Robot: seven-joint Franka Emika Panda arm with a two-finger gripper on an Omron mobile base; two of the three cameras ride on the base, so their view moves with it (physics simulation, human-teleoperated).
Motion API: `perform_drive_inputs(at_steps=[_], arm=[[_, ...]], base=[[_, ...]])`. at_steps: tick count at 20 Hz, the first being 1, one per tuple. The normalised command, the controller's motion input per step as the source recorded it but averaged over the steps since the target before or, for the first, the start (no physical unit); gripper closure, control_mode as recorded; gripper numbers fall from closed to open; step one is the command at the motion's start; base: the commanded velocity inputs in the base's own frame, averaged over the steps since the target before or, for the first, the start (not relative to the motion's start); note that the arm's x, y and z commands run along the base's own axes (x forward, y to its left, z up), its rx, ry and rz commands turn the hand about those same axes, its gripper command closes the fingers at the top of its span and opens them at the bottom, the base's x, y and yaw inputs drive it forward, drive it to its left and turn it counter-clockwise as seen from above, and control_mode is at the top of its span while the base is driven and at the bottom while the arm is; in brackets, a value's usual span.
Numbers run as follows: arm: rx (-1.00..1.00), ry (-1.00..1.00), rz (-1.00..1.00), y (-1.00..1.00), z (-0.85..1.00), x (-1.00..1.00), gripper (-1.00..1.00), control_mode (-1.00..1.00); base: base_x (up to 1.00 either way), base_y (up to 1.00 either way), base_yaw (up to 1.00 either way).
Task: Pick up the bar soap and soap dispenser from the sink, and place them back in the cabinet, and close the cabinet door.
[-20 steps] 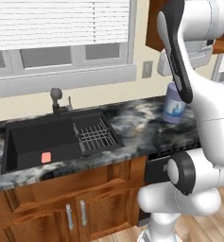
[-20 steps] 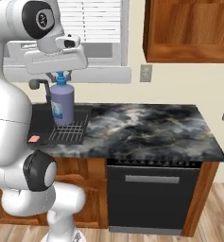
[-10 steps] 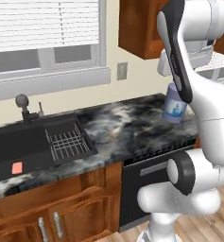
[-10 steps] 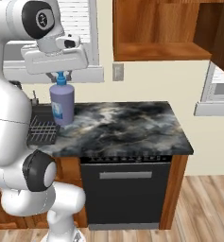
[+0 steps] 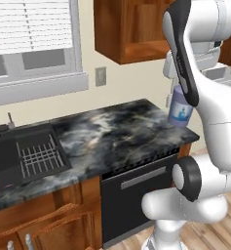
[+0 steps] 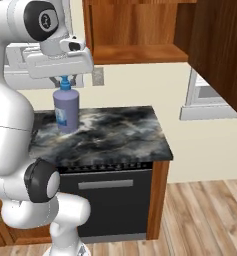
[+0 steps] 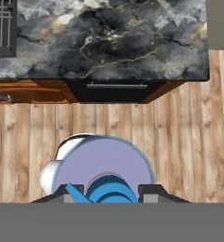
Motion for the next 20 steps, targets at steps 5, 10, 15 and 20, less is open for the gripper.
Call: perform_drive_inputs(at_steps=[5,10,15,20], arm=[[0.0,0.0,0.0,0.0,0.0,0.0,1.0,1.0],[0.0,0.0,0.0,0.0,0.0,0.0,1.0,1.0],[0.0,0.0,0.0,0.0,0.0,0.0,1.0,1.0],[0.0,0.0,0.0,0.0,0.0,0.0,1.0,1.0]], base=[[0.08,-0.39,-0.04],[0.31,-0.16,0.0],[0.35,-0.07,0.0],[0.47,-0.21,0.0]])
